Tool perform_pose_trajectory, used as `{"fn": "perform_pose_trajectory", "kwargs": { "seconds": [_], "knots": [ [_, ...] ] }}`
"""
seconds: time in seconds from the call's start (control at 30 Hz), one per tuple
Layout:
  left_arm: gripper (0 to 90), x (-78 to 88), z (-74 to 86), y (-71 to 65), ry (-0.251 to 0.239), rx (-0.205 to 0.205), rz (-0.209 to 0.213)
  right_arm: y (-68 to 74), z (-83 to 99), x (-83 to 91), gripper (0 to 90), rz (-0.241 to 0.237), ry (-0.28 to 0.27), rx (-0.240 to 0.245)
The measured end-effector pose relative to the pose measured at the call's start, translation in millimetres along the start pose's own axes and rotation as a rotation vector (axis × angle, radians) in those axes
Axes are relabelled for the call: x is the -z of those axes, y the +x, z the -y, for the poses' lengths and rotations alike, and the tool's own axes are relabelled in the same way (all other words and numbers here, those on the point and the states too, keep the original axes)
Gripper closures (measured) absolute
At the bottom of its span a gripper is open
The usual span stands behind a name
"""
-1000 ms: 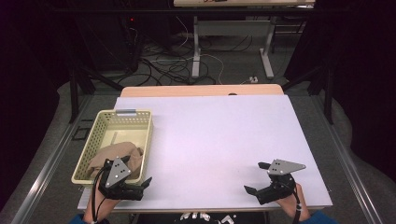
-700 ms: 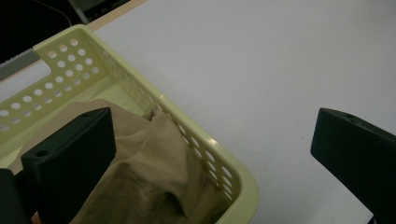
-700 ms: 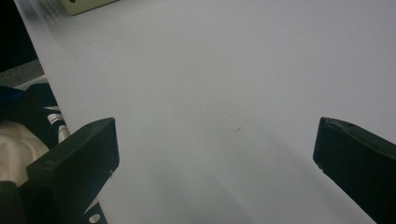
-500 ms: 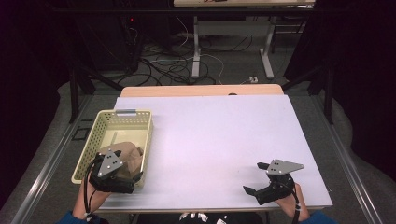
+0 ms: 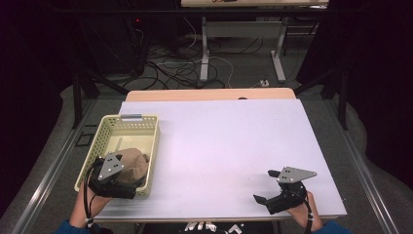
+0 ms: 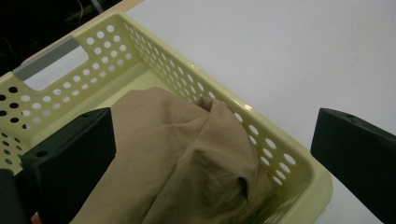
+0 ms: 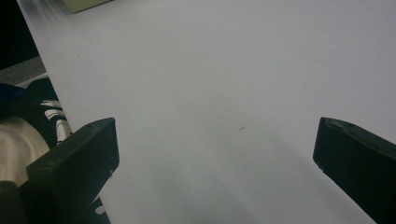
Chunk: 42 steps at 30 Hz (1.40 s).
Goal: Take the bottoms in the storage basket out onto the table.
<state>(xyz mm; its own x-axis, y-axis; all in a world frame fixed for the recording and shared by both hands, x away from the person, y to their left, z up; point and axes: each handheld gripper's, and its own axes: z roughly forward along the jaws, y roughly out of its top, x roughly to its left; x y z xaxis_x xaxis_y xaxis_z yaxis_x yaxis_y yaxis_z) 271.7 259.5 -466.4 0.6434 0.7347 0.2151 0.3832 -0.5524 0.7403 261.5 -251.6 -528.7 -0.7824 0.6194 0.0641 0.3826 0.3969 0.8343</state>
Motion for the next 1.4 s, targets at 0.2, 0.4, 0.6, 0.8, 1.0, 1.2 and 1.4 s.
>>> {"fn": "perform_pose_trajectory", "kwargs": {
  "seconds": [0.2, 0.4, 0.6, 0.8, 1.0, 1.2, 1.4],
  "knots": [
    [0.0, 1.7, -3.3, 8.0, 0.015, -0.010, -0.031, 0.1, 0.0, -0.1, 0.0, 0.004, 0.000, 0.002],
    [0.0, 1.6, -4.0, 17.6, 0.036, -0.001, -0.048, 0.3, -0.1, -0.5, 0.1, 0.008, 0.004, 0.004],
    [0.1, 1.7, -6.6, 25.6, 0.049, -0.002, -0.068, 0.2, -0.1, -0.5, 0.0, 0.008, 0.003, 0.004],
    [0.1, 2.7, -11.2, 31.5, 0.062, -0.001, -0.083, 0.6, -0.4, 0.3, 0.1, 0.008, 0.006, 0.007],
    [0.1, -0.1, -11.6, 37.2, 0.092, 0.007, -0.075, 0.4, 0.2, -1.2, 0.0, 0.013, -0.005, 0.005],
    [0.0, -5.6, -8.4, 41.9, 0.146, 0.005, -0.059, 0.4, -0.1, -1.4, 0.1, 0.012, 0.003, 0.006],
    [0.0, -11.0, -1.9, 46.5, 0.168, 0.022, -0.047, 0.4, 0.1, -0.8, 0.1, 0.009, 0.005, 0.006]
  ]
}}
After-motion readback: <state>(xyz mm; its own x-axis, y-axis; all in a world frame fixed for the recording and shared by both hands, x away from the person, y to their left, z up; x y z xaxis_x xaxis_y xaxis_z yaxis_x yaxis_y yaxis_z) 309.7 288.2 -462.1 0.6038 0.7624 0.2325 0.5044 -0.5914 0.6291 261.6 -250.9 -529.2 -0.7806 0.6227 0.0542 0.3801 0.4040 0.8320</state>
